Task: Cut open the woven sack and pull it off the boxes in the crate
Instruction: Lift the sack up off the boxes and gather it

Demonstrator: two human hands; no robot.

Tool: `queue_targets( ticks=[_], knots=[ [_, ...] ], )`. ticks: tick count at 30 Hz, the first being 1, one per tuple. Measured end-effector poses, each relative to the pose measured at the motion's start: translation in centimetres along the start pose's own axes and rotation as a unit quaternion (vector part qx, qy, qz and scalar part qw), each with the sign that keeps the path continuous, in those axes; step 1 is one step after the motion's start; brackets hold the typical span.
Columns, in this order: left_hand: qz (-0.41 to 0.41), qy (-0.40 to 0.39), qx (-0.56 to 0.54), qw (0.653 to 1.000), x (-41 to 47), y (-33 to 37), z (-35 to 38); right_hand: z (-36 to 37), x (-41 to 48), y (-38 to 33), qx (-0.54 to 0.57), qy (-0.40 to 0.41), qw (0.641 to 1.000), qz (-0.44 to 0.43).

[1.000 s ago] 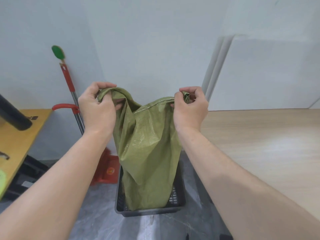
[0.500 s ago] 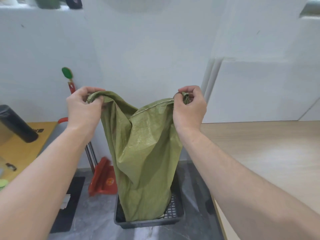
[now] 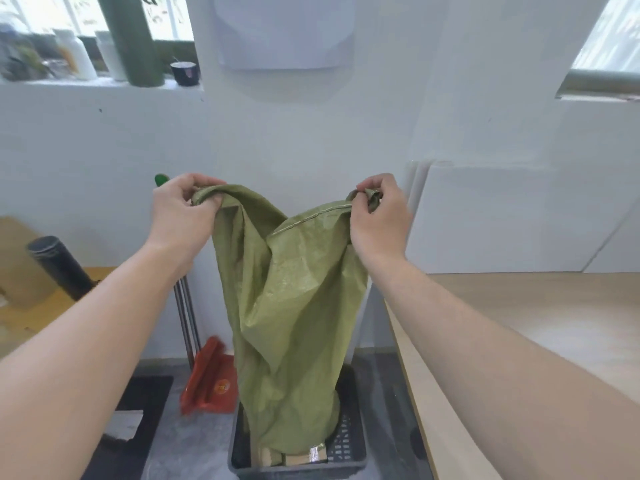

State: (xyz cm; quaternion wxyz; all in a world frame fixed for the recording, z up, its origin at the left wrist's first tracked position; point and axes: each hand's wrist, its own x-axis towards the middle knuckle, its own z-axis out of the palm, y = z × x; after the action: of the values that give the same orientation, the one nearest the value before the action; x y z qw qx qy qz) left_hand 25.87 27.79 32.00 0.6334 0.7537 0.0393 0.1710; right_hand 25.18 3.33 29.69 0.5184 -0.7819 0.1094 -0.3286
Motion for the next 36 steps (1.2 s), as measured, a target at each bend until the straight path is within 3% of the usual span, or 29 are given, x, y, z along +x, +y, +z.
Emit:
queue_targets(
  ticks=[4,10,15,20,23,28,32,36],
  knots=[
    [-0.004,0.022,-0.002,1.000,-0.3,1.8,-1.6,-2.3,0.9,-1.2,-0.030,0.023,0.999,0.021],
    [-0.075,0.037,-0.059,0.995,-1.3,3.3,-3.5,-5.3,0.8,-1.7,-0.068,-0.015,0.992,0.102],
    [-0.049,0.000,-0.037,0.998,-2.4,3.7,-5.2,-7.5,0.3,-2.3,-0.103,-0.057,0.986,0.119],
    [-0.028,-0.133,-0.043,0.990,-4.1,4.3,-6.0,-8.9,-0.3,-3.4,-0.179,-0.143,0.973,-0.003],
    [-0.006,-0.216,0.019,0.976,-4.9,5.1,-5.4,-8.2,-0.5,-4.7,-0.248,-0.216,0.936,-0.125],
    [0.019,-0.333,0.039,0.942,-6.1,6.2,-3.8,-6.9,-1.5,-7.0,-0.232,-0.353,0.857,-0.294],
    [0.042,-0.369,0.040,0.928,-6.6,6.4,-2.6,-6.7,-2.7,-8.8,-0.136,-0.411,0.845,-0.315],
    [0.040,-0.388,-0.002,0.921,-7.5,5.3,-1.6,-6.2,-3.7,-9.5,-0.029,-0.434,0.862,-0.260]
  ],
)
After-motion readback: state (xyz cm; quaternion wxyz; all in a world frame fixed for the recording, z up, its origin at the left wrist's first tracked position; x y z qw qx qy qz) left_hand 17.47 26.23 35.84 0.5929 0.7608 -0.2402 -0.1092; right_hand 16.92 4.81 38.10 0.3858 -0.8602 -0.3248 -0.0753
